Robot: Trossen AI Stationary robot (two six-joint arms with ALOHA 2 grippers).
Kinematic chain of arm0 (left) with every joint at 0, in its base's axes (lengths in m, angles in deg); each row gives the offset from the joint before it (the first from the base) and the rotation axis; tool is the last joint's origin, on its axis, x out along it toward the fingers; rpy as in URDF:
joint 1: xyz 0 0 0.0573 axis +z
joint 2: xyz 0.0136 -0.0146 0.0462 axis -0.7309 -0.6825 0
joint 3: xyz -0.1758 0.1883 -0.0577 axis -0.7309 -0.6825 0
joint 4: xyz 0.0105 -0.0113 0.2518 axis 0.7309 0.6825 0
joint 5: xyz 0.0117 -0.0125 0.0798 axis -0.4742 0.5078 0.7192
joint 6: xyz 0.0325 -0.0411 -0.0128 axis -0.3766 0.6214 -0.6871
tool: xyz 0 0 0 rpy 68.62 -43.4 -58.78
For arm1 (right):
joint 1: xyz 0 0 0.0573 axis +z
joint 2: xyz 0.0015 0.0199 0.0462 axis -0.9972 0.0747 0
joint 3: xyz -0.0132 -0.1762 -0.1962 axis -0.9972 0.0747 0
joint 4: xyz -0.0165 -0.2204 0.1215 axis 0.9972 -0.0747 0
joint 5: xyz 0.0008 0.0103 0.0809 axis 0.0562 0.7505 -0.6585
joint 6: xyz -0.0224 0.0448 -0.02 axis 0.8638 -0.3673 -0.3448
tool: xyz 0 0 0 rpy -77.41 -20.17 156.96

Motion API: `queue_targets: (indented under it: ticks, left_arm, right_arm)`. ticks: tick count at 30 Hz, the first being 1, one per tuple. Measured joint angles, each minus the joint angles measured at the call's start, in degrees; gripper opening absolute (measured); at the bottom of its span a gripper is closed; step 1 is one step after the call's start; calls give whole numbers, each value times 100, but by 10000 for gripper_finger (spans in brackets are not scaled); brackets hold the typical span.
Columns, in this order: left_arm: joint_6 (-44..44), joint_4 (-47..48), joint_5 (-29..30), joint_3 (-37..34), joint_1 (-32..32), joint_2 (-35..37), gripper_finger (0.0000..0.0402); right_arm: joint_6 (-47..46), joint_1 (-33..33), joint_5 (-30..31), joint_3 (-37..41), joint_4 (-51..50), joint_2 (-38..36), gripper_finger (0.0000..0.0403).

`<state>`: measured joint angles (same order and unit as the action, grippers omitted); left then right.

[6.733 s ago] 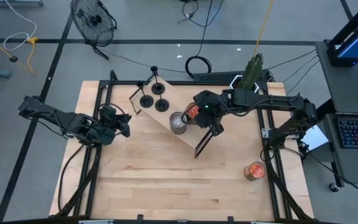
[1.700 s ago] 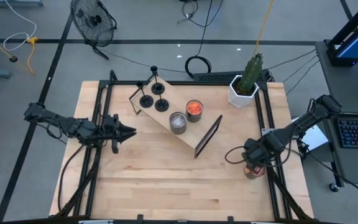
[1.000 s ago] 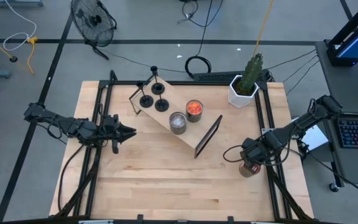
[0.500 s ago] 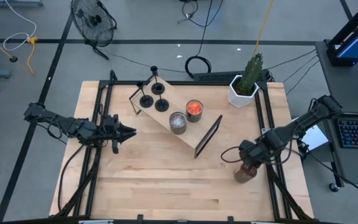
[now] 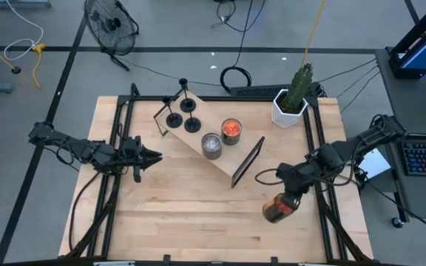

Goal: Pick & Place candle stick holders
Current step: Put the orange scented candle on the shelf

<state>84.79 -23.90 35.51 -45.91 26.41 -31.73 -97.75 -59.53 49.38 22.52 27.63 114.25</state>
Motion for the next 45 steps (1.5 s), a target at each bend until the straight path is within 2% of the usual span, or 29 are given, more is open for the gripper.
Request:
queue_targets:
  ticks: [7,14,23,30,37,45]
  left_arm:
    - [-8,2,1,0,0,0,88]
    - [-13,2,3,0,0,0,88]
    - [-22,12,3,0,0,0,88]
    - [-51,13,3,0,0,0,88]
    - [-73,13,1,0,0,2,88]
    - [-75,13,-2,0,0,2,88]
  right_arm:
    - [865,-415,1,-1184,-9,565,0]
    - [1812,-978,293,-2190,-135,931,0]
    - [3086,-2082,449,-3326,-802,1436,0]
    - [4138,-3059,466,-4383,-2020,2232,0]
    - [4933,-3644,518,-4895,-2227,2869,0]
    - [5236,-3940,459,-4994,-2416,3250,0]
